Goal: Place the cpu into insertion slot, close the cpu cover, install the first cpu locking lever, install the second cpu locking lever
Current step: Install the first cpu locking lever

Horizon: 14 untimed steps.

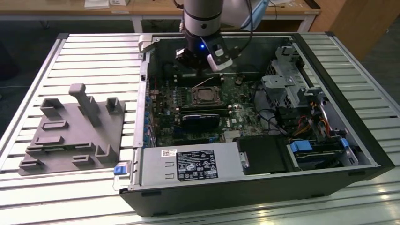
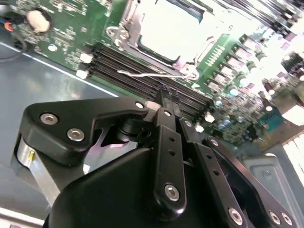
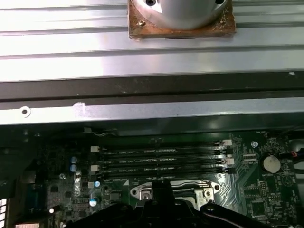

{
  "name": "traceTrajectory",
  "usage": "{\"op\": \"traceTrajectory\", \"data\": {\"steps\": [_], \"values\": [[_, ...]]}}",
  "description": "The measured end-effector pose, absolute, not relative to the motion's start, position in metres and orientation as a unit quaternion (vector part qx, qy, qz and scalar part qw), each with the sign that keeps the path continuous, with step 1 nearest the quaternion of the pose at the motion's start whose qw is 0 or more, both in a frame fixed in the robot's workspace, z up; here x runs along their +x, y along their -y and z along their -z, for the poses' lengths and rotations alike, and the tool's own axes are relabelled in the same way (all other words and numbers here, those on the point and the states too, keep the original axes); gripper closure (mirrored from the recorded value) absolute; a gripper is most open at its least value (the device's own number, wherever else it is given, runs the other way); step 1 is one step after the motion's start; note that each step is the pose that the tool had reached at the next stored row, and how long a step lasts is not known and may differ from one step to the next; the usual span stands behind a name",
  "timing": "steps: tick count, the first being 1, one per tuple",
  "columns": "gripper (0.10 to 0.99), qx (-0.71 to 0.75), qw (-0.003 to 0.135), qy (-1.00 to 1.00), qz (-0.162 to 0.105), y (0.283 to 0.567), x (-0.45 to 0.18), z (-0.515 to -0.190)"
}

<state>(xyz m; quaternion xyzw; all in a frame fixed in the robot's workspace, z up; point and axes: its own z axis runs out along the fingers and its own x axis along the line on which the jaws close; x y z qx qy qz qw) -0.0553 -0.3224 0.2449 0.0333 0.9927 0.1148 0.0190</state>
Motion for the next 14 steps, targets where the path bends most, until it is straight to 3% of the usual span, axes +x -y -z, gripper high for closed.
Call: {"op": "traceTrajectory", "data": {"steps": [11,14], "values": [[0.980,0.026,0.083,-0.989,-0.116,0.3223,-0.0577,-0.2417],[0.980,0.025,0.086,-0.989,-0.117,0.3223,-0.0577,-0.2411]]}}
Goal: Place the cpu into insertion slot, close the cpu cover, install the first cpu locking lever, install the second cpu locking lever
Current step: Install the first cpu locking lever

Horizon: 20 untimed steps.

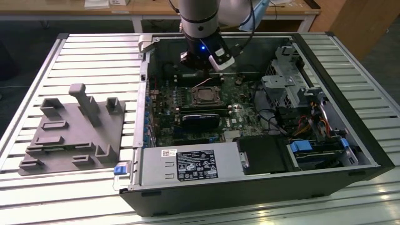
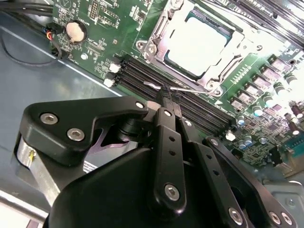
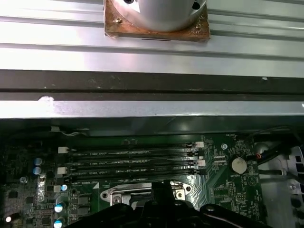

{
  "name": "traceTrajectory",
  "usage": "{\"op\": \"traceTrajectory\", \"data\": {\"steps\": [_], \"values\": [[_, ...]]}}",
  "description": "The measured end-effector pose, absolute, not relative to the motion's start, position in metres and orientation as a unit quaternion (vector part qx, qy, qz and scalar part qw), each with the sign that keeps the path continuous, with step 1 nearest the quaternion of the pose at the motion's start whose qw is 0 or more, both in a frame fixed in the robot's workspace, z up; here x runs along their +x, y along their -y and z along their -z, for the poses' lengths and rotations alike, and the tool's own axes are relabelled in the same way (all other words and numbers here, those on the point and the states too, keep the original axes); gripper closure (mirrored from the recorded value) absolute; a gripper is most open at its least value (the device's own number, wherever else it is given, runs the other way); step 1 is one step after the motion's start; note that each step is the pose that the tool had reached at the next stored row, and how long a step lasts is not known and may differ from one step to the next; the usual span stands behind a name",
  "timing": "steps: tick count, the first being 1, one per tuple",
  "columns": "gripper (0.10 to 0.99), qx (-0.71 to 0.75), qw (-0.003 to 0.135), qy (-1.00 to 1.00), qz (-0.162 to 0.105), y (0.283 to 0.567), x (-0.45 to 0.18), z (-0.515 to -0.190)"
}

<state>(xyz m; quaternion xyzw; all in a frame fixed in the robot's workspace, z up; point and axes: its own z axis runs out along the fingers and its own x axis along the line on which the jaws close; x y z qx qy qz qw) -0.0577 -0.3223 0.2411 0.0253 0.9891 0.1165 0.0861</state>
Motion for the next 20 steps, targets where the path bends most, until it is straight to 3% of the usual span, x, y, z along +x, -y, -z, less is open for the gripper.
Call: {"op": "traceTrajectory", "data": {"steps": [20], "values": [[0.980,0.051,0.089,-0.989,-0.103,0.309,-0.056,-0.233]]}}
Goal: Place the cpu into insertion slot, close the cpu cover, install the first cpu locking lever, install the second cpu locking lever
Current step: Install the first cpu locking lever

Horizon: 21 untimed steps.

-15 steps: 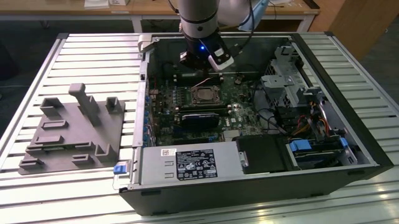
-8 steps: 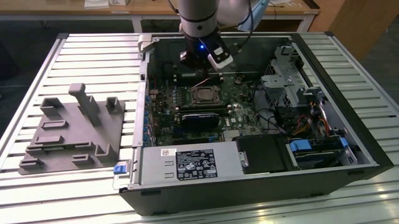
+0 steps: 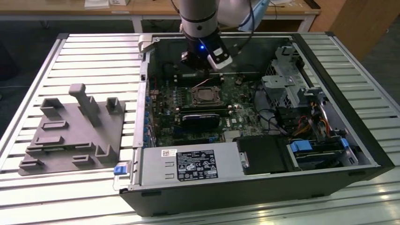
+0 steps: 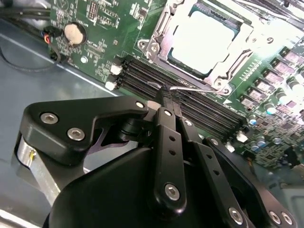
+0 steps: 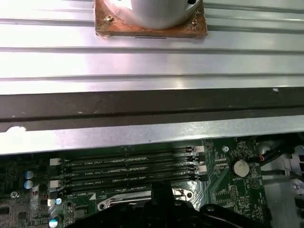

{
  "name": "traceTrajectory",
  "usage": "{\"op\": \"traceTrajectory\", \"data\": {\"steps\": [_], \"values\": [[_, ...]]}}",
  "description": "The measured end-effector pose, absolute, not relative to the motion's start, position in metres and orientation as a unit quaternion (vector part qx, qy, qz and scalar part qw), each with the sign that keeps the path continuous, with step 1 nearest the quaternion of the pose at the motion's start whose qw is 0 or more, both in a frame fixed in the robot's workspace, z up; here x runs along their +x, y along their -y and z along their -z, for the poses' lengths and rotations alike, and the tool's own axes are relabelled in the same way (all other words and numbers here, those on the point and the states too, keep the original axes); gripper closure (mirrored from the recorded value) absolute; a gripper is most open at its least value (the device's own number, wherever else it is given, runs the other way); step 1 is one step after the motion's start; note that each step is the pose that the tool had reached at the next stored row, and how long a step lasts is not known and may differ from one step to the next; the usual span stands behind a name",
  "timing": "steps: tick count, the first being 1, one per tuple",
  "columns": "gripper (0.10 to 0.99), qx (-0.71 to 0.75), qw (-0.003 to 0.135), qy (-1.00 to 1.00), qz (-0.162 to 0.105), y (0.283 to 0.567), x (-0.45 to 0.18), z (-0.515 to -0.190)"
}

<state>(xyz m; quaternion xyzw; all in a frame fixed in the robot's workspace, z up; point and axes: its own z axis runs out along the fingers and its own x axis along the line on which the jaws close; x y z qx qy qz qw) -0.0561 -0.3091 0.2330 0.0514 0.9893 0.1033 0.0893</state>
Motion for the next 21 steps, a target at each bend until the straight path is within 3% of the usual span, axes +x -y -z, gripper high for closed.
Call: {"op": "traceTrajectory", "data": {"steps": [21], "values": [[0.980,0.119,0.097,-0.984,-0.095,0.307,-0.050,-0.217]]}}
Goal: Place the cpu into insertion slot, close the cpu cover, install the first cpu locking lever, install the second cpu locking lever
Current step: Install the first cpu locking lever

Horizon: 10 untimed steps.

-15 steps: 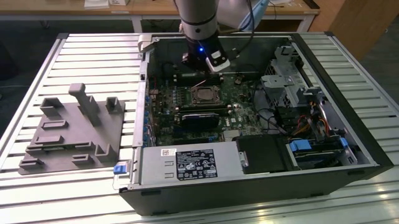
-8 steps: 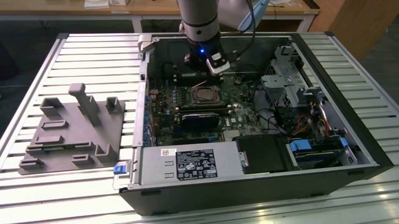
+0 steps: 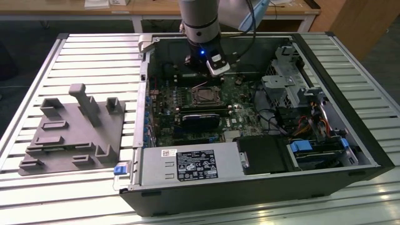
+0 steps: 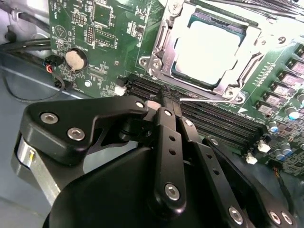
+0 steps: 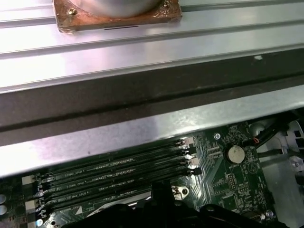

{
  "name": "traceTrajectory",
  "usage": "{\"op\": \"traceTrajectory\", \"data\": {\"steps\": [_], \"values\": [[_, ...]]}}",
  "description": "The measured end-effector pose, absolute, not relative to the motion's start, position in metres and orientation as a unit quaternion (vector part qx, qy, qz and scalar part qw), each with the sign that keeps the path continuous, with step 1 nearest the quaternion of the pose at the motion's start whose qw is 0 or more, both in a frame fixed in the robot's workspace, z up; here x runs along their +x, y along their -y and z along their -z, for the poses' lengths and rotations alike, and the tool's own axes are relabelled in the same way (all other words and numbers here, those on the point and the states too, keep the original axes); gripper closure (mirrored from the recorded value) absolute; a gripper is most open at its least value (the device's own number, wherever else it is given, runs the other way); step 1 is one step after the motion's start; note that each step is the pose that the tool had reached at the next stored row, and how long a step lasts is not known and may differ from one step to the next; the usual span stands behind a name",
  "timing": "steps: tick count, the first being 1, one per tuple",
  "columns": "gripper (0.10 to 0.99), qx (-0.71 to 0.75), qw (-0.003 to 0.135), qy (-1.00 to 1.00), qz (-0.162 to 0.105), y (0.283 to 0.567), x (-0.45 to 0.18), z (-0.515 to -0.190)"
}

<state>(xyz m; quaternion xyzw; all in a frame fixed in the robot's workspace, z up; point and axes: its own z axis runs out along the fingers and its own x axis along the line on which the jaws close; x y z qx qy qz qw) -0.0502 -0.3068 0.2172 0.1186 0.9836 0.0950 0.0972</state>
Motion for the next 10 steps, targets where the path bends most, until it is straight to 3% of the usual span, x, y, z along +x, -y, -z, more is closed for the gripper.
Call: {"op": "traceTrajectory", "data": {"steps": [10], "values": [[0.980,0.146,0.101,-0.980,-0.092,0.3051,-0.0526,-0.2106]]}}
